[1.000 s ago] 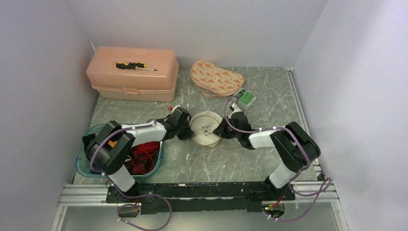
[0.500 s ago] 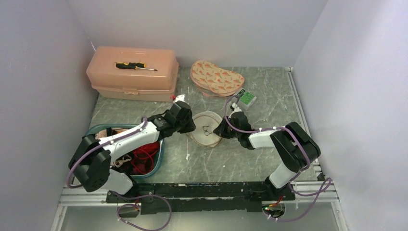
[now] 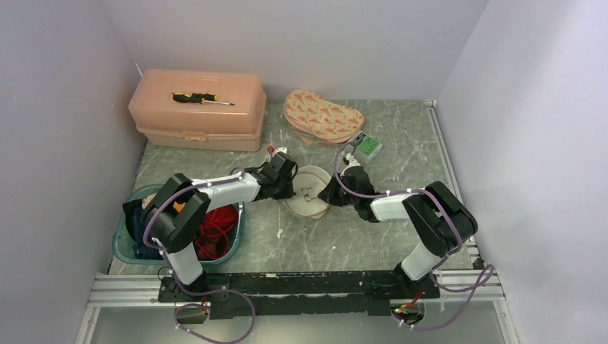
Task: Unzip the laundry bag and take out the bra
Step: Close the laundry bag at the center of the board, then reset both arms
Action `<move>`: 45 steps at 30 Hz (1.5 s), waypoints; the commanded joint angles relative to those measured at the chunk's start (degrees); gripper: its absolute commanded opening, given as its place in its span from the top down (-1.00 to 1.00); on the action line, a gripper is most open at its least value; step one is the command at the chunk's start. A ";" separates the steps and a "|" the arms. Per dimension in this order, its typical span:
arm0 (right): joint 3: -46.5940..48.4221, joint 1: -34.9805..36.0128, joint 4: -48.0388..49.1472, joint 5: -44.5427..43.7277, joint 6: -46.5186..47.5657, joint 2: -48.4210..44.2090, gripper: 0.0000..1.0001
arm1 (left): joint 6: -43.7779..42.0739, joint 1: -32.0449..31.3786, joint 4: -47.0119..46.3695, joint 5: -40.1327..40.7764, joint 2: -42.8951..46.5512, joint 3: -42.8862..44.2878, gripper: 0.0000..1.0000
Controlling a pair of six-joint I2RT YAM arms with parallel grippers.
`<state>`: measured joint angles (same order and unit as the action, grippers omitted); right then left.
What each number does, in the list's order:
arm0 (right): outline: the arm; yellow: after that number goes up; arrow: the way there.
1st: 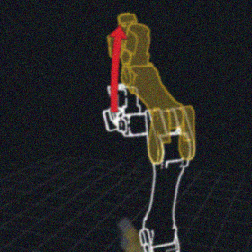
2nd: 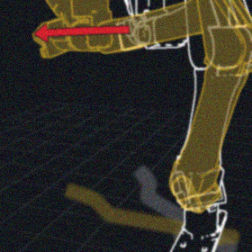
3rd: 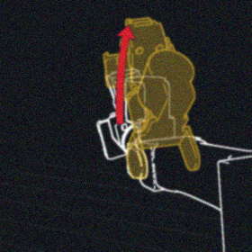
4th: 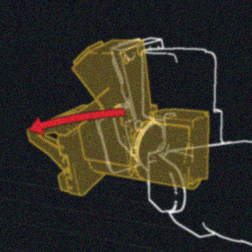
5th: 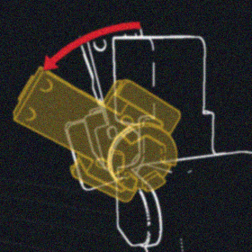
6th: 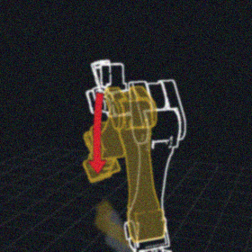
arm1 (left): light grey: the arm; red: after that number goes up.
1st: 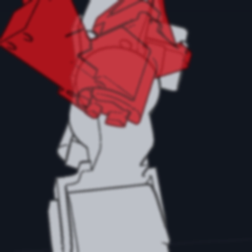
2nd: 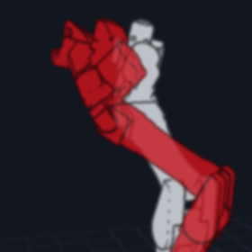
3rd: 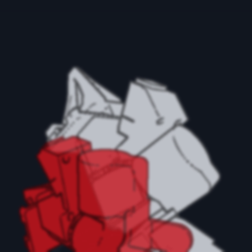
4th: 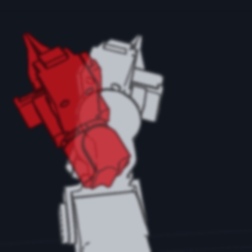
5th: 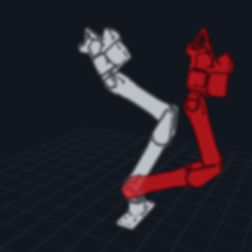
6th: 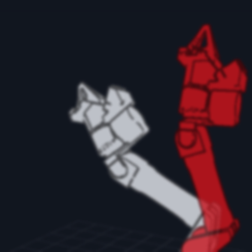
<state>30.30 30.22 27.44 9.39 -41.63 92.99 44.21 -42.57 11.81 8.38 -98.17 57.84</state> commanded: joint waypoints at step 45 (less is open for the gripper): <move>7.40 7.50 -13.33 -6.54 11.78 -13.50 -0.06 | -2.58 3.99 22.34 5.01 46.74 -5.57 -0.52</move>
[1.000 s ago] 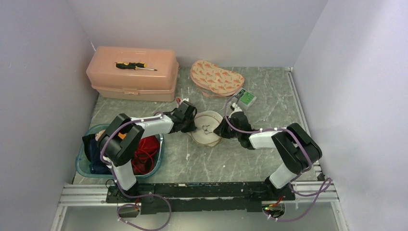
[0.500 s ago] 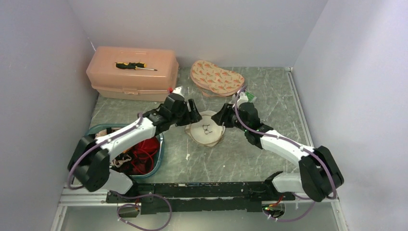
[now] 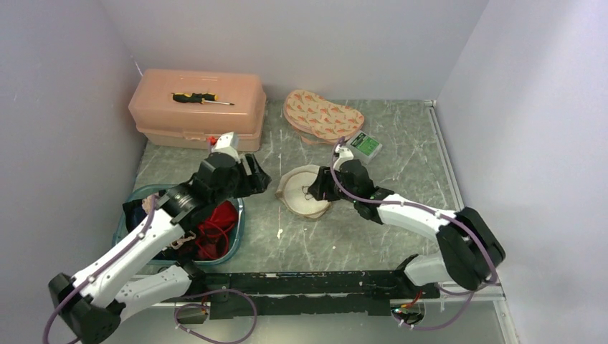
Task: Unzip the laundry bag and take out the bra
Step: Reset both arms
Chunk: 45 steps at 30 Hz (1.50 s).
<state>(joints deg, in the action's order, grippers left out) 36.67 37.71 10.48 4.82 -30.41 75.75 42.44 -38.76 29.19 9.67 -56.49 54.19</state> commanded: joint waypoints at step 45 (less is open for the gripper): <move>5.40 0.15 -21.66 -20.20 4.62 -35.53 -0.99 | -10.74 0.20 13.78 13.62 8.39 9.59 -0.66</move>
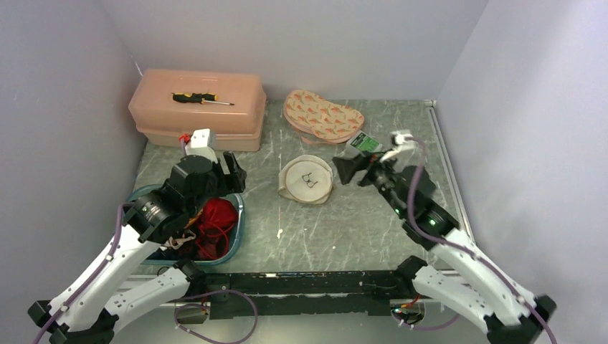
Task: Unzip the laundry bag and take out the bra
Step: Reset both arms
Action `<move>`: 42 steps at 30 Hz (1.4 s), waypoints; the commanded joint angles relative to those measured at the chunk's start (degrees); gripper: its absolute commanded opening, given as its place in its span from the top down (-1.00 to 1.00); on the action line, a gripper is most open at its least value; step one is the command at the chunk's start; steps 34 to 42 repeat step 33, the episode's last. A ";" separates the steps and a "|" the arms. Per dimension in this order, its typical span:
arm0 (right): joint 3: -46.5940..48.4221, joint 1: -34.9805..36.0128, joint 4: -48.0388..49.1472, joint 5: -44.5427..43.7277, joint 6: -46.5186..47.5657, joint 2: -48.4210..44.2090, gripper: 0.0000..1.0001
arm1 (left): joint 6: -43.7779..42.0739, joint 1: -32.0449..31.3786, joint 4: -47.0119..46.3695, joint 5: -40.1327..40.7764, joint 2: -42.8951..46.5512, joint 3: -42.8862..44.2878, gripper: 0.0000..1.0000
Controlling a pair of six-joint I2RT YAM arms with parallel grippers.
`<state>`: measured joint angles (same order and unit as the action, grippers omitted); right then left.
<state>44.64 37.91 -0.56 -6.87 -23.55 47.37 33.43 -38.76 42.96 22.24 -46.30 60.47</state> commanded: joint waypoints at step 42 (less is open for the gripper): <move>0.32 -0.02 -21.43 -24.05 -10.24 -16.42 -0.99 | -2.40 0.22 -10.64 0.48 -1.44 -5.00 -0.88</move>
